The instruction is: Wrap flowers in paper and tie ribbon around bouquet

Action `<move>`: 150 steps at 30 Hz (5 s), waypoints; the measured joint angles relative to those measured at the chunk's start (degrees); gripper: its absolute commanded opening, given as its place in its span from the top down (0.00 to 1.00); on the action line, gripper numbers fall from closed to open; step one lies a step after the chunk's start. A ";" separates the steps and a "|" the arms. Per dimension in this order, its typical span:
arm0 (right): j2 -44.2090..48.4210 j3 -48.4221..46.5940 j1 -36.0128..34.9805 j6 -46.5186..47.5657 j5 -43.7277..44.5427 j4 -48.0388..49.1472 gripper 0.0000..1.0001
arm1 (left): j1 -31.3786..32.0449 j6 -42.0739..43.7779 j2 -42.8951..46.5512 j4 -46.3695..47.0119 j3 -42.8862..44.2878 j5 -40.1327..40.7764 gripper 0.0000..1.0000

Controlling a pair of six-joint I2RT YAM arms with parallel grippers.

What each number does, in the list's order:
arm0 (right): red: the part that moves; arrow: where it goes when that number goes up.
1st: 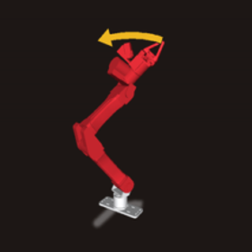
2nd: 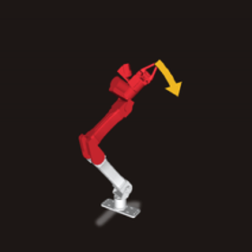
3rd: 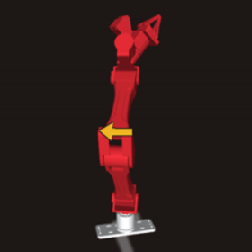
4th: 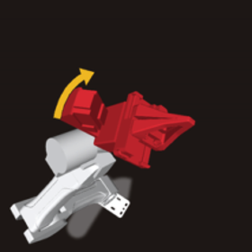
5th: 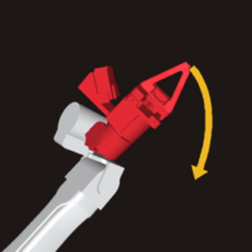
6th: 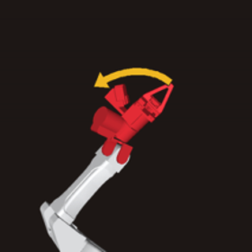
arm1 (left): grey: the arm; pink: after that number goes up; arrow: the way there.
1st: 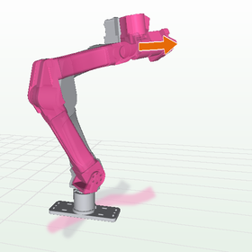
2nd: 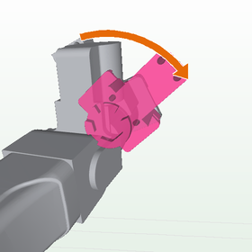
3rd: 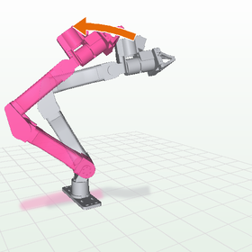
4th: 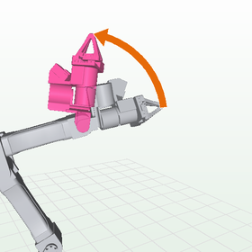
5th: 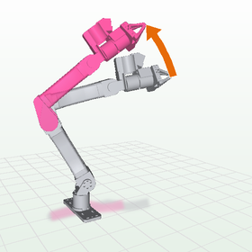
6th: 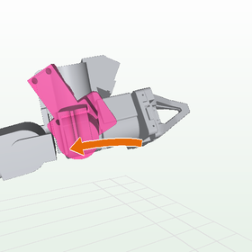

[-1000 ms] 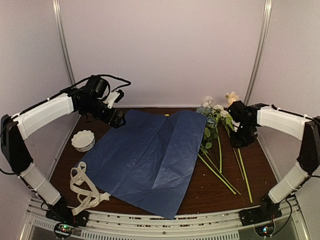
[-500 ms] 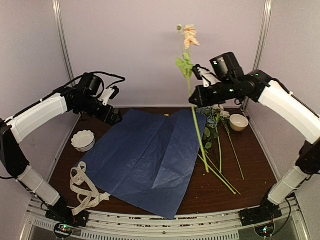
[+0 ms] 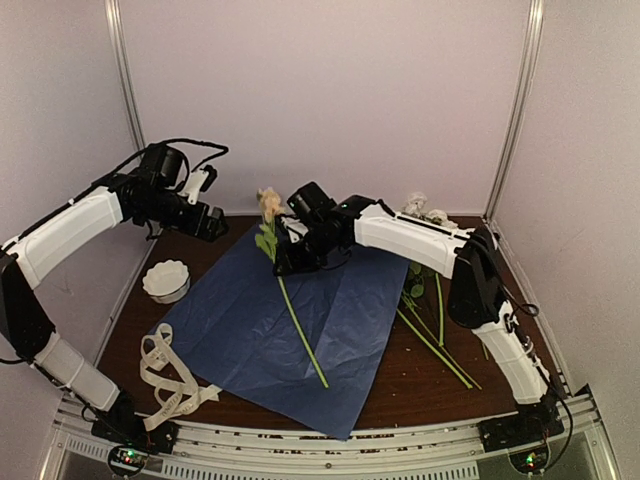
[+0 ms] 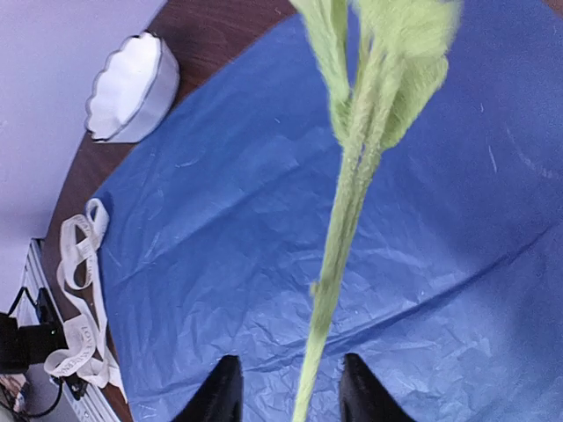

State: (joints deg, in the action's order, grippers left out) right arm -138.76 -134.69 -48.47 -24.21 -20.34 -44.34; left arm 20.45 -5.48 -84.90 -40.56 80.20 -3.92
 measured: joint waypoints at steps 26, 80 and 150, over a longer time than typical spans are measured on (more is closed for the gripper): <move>30.14 54.75 32.09 9.51 23.32 -15.17 0.34 | -0.44 -0.07 -4.13 0.11 -0.09 -2.40 0.07; 29.07 30.93 2.29 3.52 2.75 6.62 1.00 | -0.48 0.02 -2.16 4.07 -3.54 -5.49 0.06; 55.10 57.11 7.91 3.15 10.62 20.76 1.00 | 3.65 0.07 4.92 14.78 -7.30 -21.81 0.08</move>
State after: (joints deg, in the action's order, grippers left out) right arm -83.66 -77.58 -40.56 -21.06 -9.72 -23.57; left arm 24.10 -5.41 -79.99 -25.78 72.90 -25.74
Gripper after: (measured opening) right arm 0.033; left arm 0.906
